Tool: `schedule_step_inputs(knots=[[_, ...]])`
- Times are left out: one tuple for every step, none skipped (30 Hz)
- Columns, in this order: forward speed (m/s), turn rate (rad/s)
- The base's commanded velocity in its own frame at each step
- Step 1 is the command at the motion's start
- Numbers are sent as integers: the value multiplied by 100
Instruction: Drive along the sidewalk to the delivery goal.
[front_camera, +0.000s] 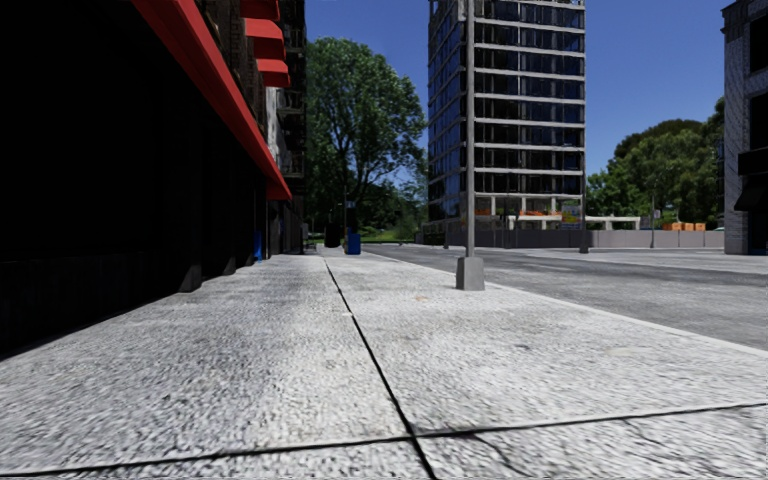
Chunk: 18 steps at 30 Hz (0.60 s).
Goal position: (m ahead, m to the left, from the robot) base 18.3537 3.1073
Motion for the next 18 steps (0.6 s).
schedule_step_inputs(knots=[[200, 35], [200, 35], [200, 35], [200, 35], [200, 35], [200, 35], [200, 35], [200, 35], [200, 35], [200, 35], [200, 35], [200, 35], [200, 35], [200, 35], [200, 35], [200, 35], [200, 25], [200, 25]])
